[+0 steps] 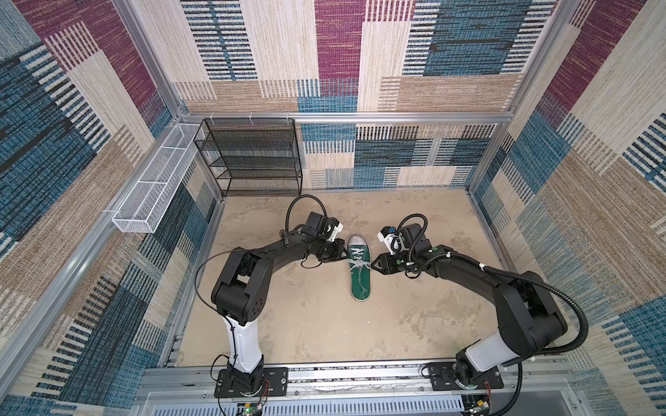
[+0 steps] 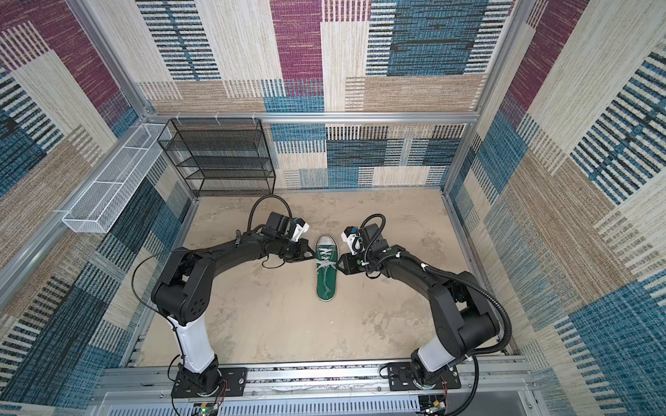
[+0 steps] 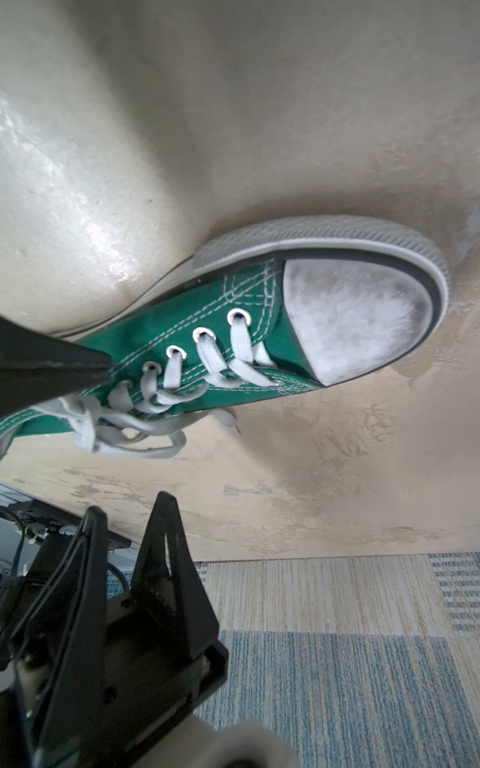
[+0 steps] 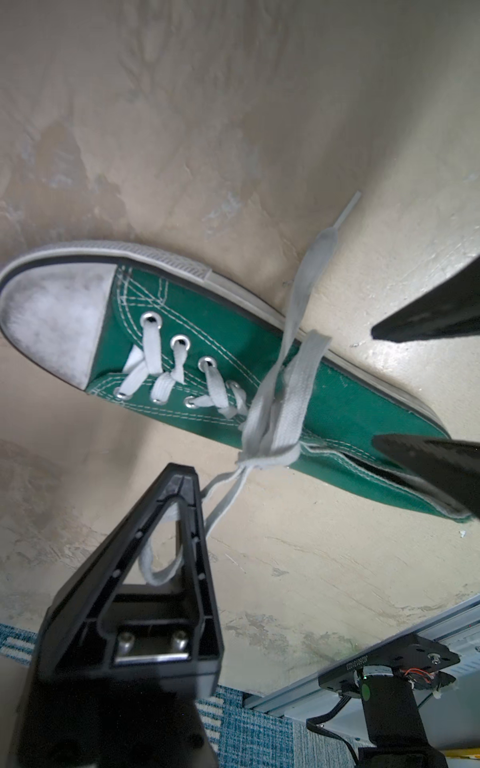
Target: Tie the shoes
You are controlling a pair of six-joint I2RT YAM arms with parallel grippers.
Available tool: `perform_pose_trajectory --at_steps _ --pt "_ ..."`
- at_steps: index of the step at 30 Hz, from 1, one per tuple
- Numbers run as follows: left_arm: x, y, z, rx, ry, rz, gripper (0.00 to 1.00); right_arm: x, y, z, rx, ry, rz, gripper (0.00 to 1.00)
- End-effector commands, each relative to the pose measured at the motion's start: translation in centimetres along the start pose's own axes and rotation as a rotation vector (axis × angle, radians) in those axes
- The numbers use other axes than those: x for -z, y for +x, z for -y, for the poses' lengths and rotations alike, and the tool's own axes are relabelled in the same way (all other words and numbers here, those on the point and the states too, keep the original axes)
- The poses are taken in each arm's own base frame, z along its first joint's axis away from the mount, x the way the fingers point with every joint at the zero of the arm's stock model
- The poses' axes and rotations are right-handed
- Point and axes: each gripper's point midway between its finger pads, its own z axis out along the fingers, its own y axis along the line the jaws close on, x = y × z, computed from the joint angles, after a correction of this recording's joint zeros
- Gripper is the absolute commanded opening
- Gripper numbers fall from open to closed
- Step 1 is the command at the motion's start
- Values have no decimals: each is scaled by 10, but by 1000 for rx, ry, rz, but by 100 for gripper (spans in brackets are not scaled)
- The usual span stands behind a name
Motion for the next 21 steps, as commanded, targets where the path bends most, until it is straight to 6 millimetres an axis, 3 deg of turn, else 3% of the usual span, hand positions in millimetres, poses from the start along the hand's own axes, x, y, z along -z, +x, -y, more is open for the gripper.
perform_pose_trajectory --at_steps 1,7,9,11,16,21 --pt "-1 -4 5 -21 27 9 0 7 -15 -20 31 -52 67 36" --pt "-5 -6 5 -9 49 10 0 -7 -28 -28 6 -12 65 31" --pt "-3 -7 6 -7 58 20 37 -10 -33 -31 13 -25 64 31" --pt "5 -10 7 -14 74 62 53 -12 -37 -31 20 -27 54 30" --pt "33 -17 -2 -17 63 145 68 -20 -38 -33 24 -43 29 29" --pt "54 -6 -3 -76 12 167 71 -23 -43 -29 2 -18 18 27"
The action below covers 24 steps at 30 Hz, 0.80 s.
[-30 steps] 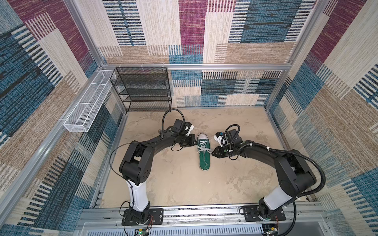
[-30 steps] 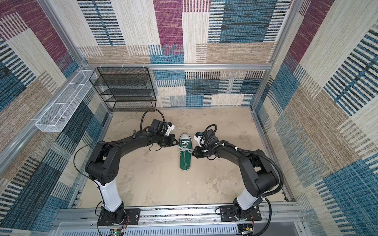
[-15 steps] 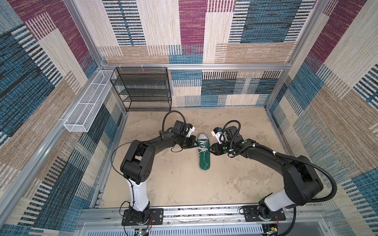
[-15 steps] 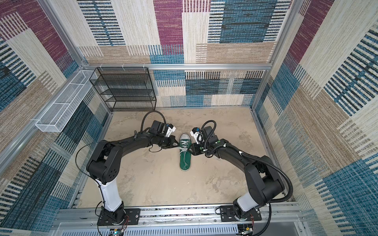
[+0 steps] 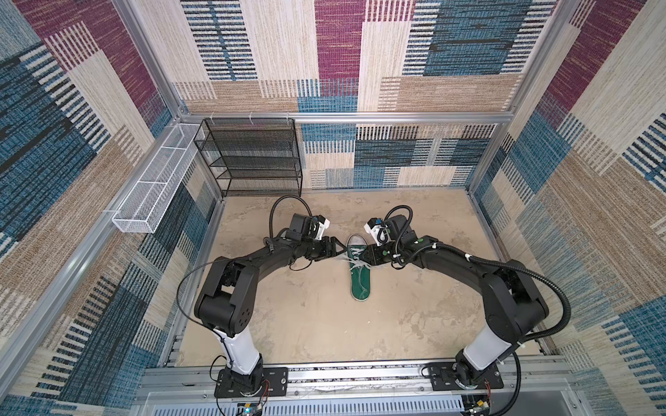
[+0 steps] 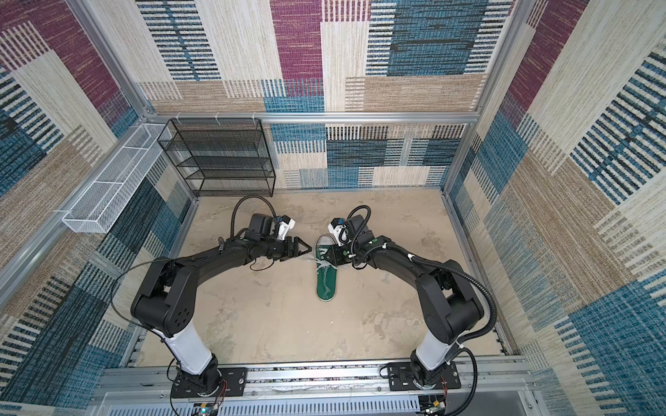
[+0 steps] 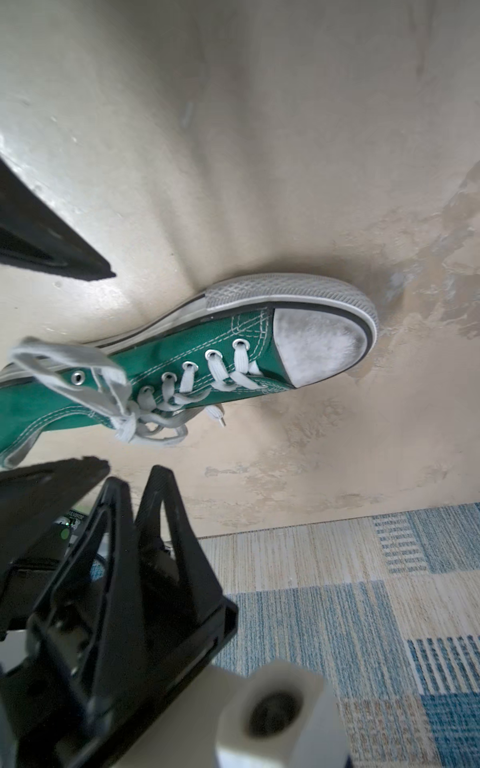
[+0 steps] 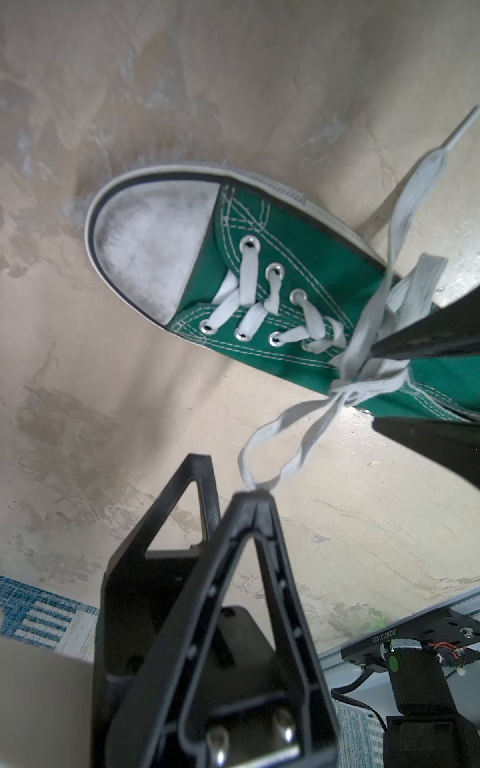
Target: Tie the shoes
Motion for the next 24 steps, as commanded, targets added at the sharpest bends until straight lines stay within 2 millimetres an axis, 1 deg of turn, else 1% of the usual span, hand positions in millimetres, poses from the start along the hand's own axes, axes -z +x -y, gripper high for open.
perform_pose_trajectory --at_steps 1,4,6,8,10,13,16,19,24 --pt "12 5 2 -81 -25 23 70 0 -3 0 -19 10 -1 27" --pt "22 21 3 -152 -38 44 65 2 -4 -1 -29 6 0 26" --pt "23 33 4 -238 -54 52 61 3 -5 -1 -20 9 -3 25" --pt "20 46 12 -360 -48 65 58 4 -5 0 -17 14 -4 25" --pt "16 52 20 -434 -43 71 54 8 -5 -2 -19 4 -2 25" --pt "4 59 26 -472 -14 42 46 11 -6 -5 -20 -5 1 24" --pt "-14 66 26 -489 4 -3 45 16 -5 -3 -19 -1 2 23" --pt "-29 68 25 -504 9 -22 47 22 -3 0 -22 -1 9 23" --pt "-42 56 23 -515 -1 -8 48 28 4 10 -39 6 9 22"
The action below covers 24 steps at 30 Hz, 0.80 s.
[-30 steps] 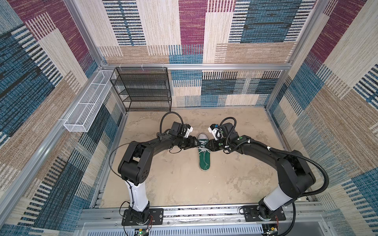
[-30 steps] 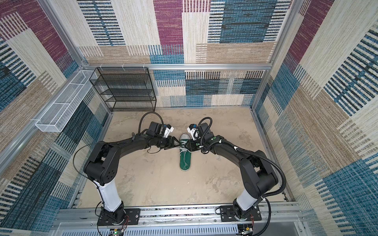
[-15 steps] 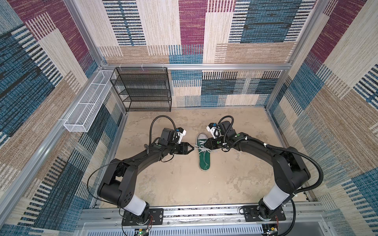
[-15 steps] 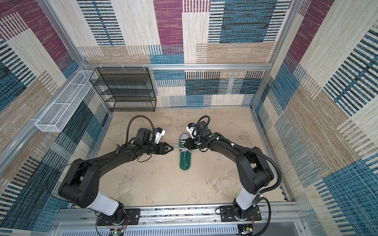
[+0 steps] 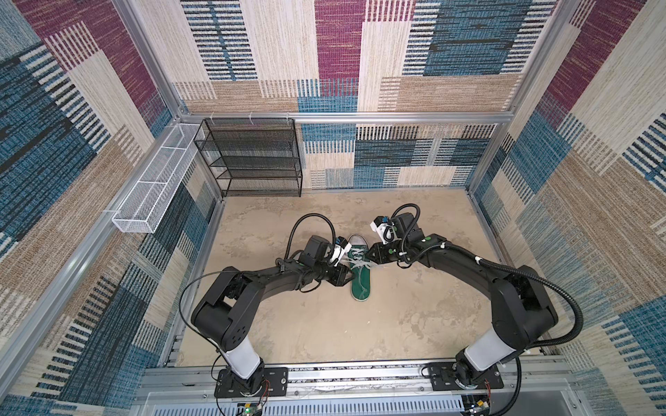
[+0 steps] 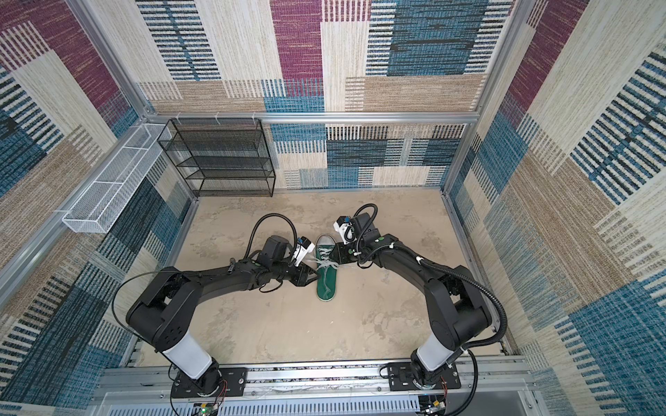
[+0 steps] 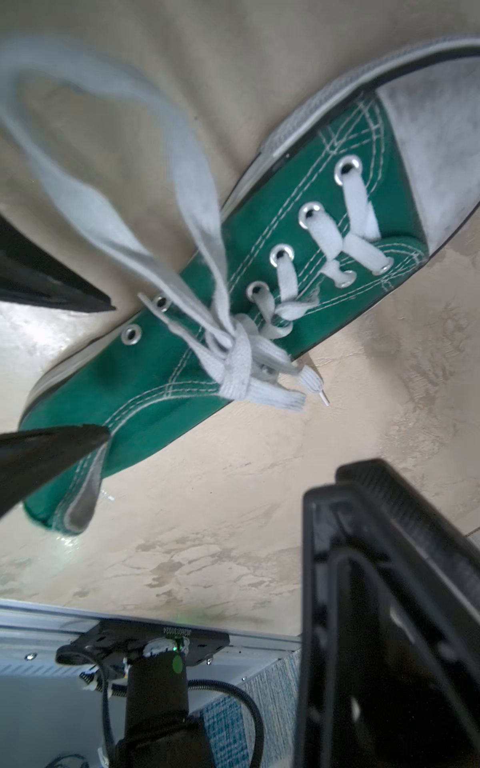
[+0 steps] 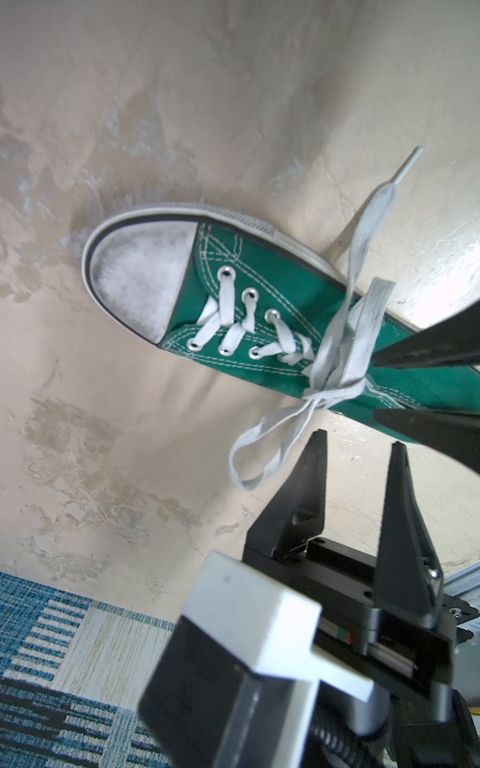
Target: Tie the shoes
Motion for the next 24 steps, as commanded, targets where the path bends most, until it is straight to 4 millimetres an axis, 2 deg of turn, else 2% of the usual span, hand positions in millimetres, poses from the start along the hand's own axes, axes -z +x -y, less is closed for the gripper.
perform_pose_trajectory --at_steps 1,7,11,21,24 --pt "-5 -19 -3 -68 -9 47 48 5 1 2 4 -8 7 22" --pt "-11 -25 -6 -85 -8 44 47 2 5 5 -7 -18 -7 21" --pt "-17 -25 -6 -83 8 22 39 -1 4 4 -11 -28 -13 20" --pt "-20 -26 -8 -83 6 14 4 -2 -2 1 -16 -49 -16 20" --pt "-17 -23 -7 -82 4 14 0 -5 -3 -4 -24 -81 -20 19"
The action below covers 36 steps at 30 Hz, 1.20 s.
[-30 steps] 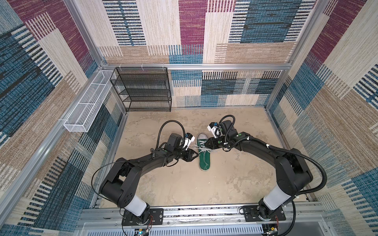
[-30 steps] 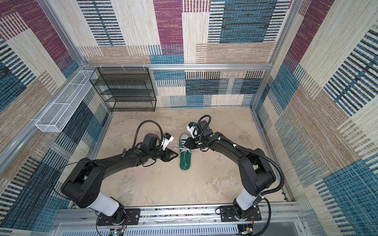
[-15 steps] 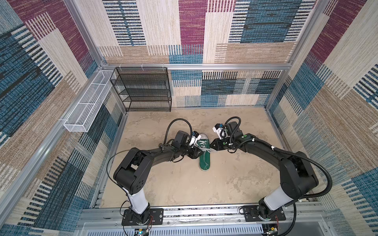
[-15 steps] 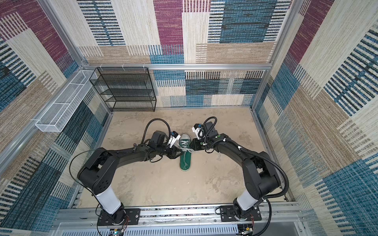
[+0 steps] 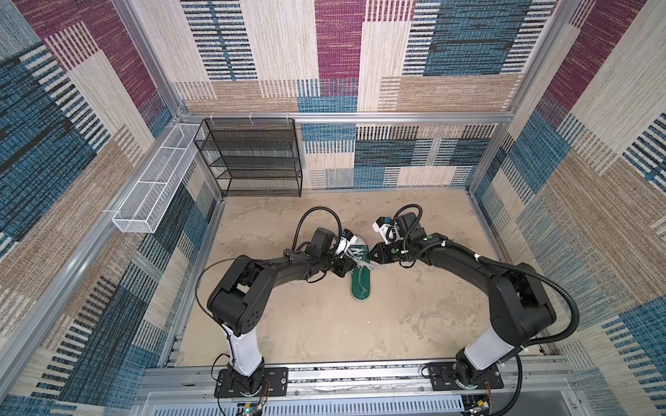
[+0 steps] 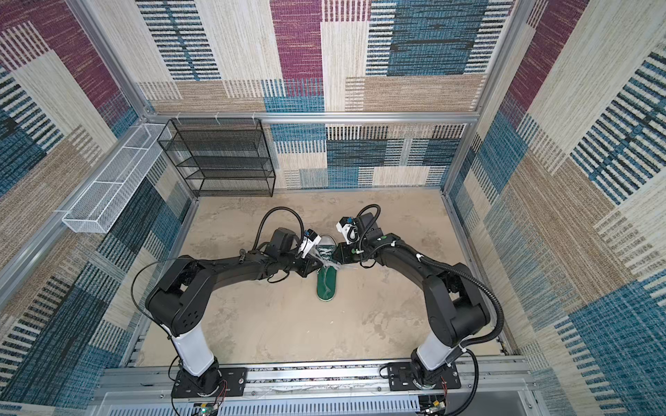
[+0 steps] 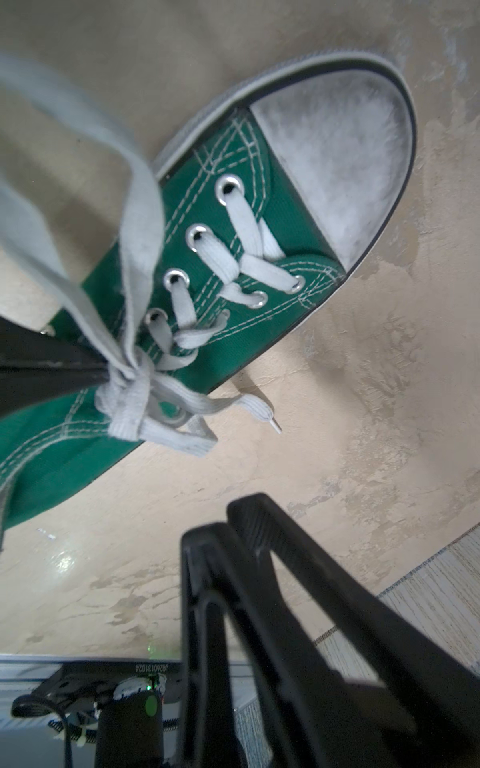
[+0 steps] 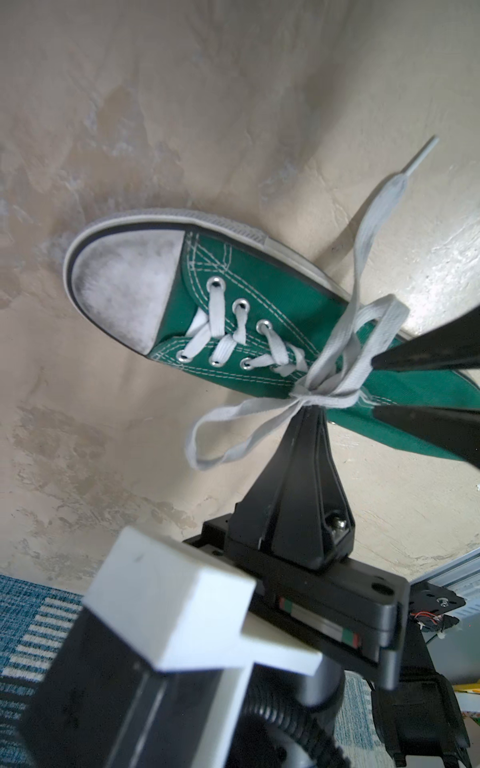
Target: Tie the shoes
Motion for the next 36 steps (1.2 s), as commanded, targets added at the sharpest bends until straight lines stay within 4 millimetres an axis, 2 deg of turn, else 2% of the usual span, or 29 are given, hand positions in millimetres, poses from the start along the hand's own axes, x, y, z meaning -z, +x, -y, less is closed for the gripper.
perform_pose_trajectory --at_steps 1,6,11,16,24,36 --pt "4 0 2 -24 0 6 0 -3 -3 -9 -11 -54 3 19" --pt "9 0 5 -21 3 4 0 -19 3 -17 -27 -101 -27 12" --pt "13 3 6 -20 -5 3 0 -32 6 -26 -32 -137 -48 10" --pt "16 9 7 -15 -6 -11 0 -42 9 -20 -53 -122 -56 10" --pt "21 21 6 -1 -21 -41 0 -47 8 -6 -77 -55 -53 10" --pt "34 47 -3 22 -81 -124 0 -46 6 -6 -72 -49 -53 9"
